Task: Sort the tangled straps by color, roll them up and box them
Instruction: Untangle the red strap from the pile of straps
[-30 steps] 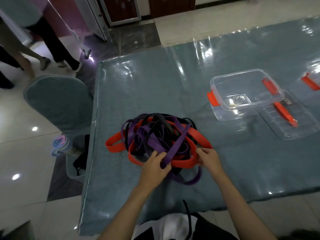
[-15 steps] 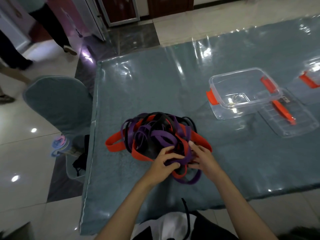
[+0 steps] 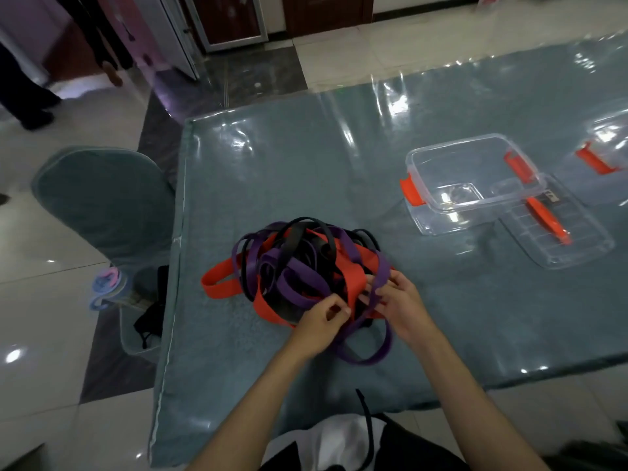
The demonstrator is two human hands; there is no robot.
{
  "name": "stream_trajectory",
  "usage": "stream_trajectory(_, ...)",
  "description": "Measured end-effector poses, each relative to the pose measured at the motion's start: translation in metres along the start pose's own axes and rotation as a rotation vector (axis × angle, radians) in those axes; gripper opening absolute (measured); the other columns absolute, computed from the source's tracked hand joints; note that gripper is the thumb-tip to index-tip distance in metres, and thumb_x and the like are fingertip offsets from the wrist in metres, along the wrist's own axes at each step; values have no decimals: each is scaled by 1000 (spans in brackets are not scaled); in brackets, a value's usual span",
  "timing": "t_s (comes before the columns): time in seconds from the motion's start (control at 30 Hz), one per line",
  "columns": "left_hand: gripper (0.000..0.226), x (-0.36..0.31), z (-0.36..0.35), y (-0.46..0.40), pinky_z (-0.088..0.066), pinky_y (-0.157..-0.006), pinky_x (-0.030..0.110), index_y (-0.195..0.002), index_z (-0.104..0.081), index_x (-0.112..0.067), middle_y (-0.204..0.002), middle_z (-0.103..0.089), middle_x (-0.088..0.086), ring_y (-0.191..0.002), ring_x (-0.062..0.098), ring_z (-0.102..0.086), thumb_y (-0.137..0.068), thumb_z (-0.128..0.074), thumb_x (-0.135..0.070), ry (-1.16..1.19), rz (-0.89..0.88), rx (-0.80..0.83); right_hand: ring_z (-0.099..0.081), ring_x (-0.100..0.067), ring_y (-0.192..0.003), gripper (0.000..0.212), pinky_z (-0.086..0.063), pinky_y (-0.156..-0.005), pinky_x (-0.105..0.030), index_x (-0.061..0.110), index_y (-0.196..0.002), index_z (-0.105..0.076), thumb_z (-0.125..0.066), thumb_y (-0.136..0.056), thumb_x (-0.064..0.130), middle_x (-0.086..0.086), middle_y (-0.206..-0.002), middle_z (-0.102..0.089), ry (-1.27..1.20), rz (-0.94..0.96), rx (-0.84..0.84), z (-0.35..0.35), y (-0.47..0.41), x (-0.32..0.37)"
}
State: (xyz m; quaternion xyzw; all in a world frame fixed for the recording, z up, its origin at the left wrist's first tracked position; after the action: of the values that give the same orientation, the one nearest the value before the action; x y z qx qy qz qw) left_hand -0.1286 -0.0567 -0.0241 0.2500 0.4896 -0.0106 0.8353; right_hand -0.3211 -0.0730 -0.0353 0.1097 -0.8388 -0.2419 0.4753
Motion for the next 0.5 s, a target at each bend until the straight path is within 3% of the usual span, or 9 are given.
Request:
stream_trajectory(0.1,20,-10,-11,-4,-48,-73,19,-80,-68,-30,-75,-73,-16,-74,-4,-66,-94,-78,-20,101,-4,-115,-78,-25,-77,22,-62,-67,-40,12,-96,-61,-52,-97,-8,-12,-103,-80,-28,-25,47,5,5,10)
stream_trajectory(0.2,22,-17,-16,-4,-52,-69,21,-88,-63,-20,-75,-77,-9,-71,4,-70,-85,-83,-11,283,68,-224,-79,-23,-79,14,-64,-68,-37,13,-98,-64,-57,-98,1,-12,-107,-81,-72,-32,86,12,6,16)
stream_trajectory(0.3,28,-21,-16,-8,-58,-75,21,-102,-67,-17,-89,-81,6,-80,9,-75,-84,-80,1,323,59,-149,-78,-22,-85,15,-63,-69,-36,12,-107,-67,-58,-99,4,-12,-112,-80,0,-20,121,13,7,11)
stream_trajectory(0.4,23,-22,-12,-11,-56,-81,19,-104,-74,-14,-92,-80,0,-85,5,-75,-87,-81,0,292,-10,-64,-78,-24,-91,23,-64,-74,-36,8,-118,-66,-57,-98,1,-17,-120,-77,-7,11,145,12,5,9)
stream_trajectory(0.5,15,-25,-1,-13,-52,-83,22,-96,-75,-21,-83,-76,-10,-79,-3,-70,-95,-76,-7,242,-60,-132,-77,-30,-101,33,-65,-83,-39,2,-122,-61,-50,-96,-13,-22,-122,-75,-94,18,160,13,2,10)
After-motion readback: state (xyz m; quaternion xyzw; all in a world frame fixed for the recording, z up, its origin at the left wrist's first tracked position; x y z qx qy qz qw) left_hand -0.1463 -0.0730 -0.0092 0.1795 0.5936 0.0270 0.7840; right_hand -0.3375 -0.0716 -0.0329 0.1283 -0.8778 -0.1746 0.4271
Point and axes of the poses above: each hand's wrist, its own y-axis away from the middle knuckle, its own z-axis out of the back of the hand, x = y × z, the point moved 1 cm from there along -y, towards the middle knuckle
